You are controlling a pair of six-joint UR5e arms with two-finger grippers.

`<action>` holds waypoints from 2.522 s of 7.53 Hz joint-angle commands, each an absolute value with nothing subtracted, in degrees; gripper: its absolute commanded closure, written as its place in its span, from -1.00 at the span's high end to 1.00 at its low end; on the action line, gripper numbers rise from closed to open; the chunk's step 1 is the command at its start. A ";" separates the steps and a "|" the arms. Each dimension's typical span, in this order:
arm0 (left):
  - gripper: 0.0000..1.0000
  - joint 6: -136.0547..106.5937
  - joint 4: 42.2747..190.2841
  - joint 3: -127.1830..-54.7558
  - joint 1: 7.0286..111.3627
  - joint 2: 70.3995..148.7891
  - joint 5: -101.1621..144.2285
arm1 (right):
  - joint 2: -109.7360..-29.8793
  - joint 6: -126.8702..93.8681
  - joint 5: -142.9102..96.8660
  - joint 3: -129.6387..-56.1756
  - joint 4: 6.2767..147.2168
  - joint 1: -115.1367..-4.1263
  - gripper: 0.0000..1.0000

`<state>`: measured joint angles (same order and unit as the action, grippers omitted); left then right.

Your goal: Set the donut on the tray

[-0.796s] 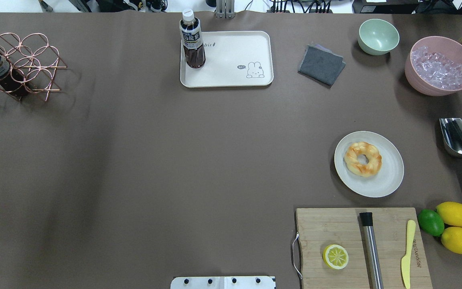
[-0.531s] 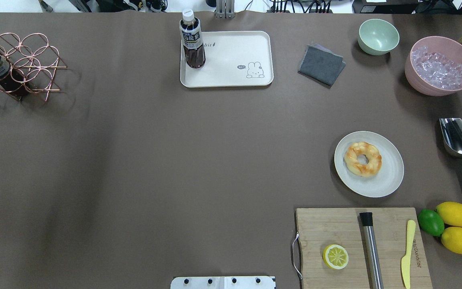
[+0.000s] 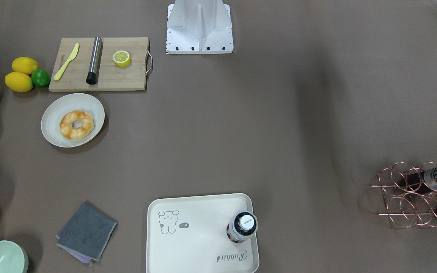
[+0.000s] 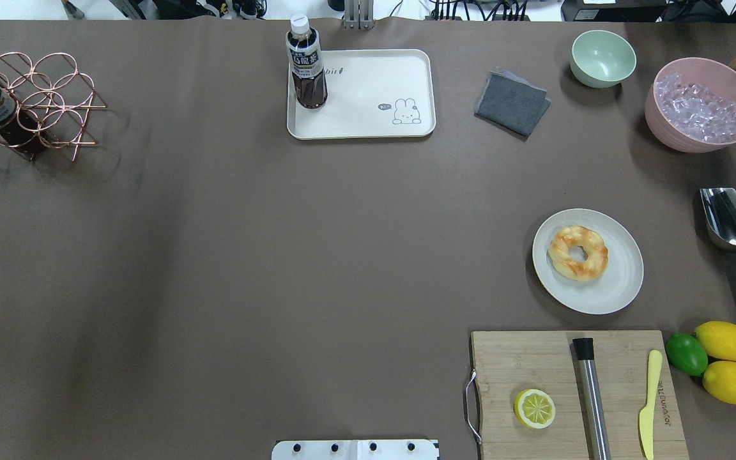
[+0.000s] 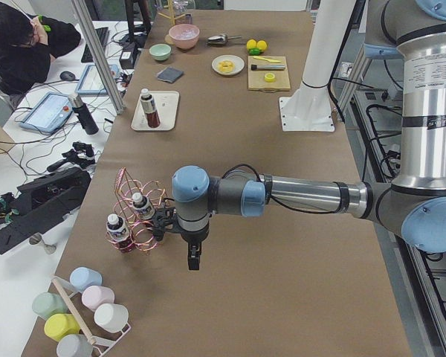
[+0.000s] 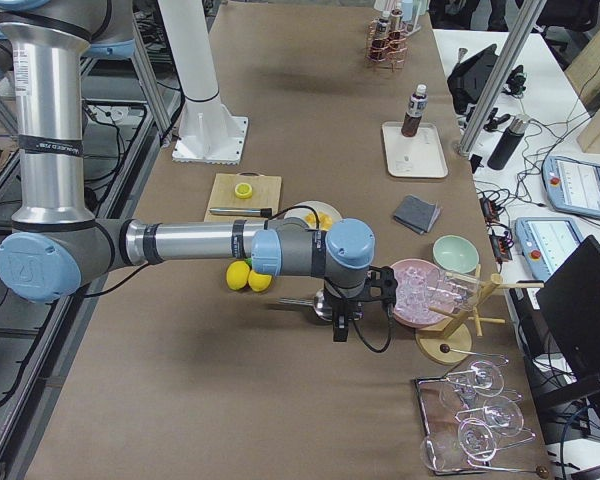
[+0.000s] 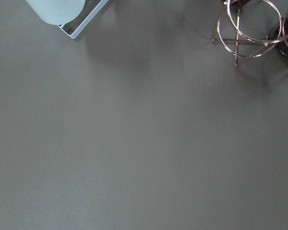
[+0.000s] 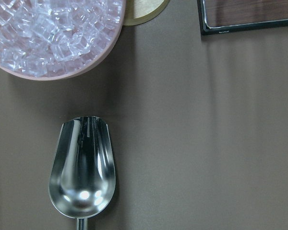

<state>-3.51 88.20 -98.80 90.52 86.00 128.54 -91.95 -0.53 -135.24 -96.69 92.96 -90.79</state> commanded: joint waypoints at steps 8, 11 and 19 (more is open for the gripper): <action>0.96 -3.52 87.80 -98.97 90.53 85.78 128.58 | -92.02 -0.62 -135.09 -97.73 92.90 -90.88 1.00; 0.96 -3.52 87.89 -98.97 90.62 85.69 128.58 | -92.46 -0.44 -138.76 -98.00 92.90 -90.70 1.00; 0.96 -3.60 87.71 -99.31 90.53 85.43 128.58 | -96.14 -30.19 -138.43 -103.98 71.18 -72.37 1.00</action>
<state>-3.56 87.72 -99.05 90.48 85.46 128.58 -94.13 -21.31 -138.47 -104.03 82.53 -78.43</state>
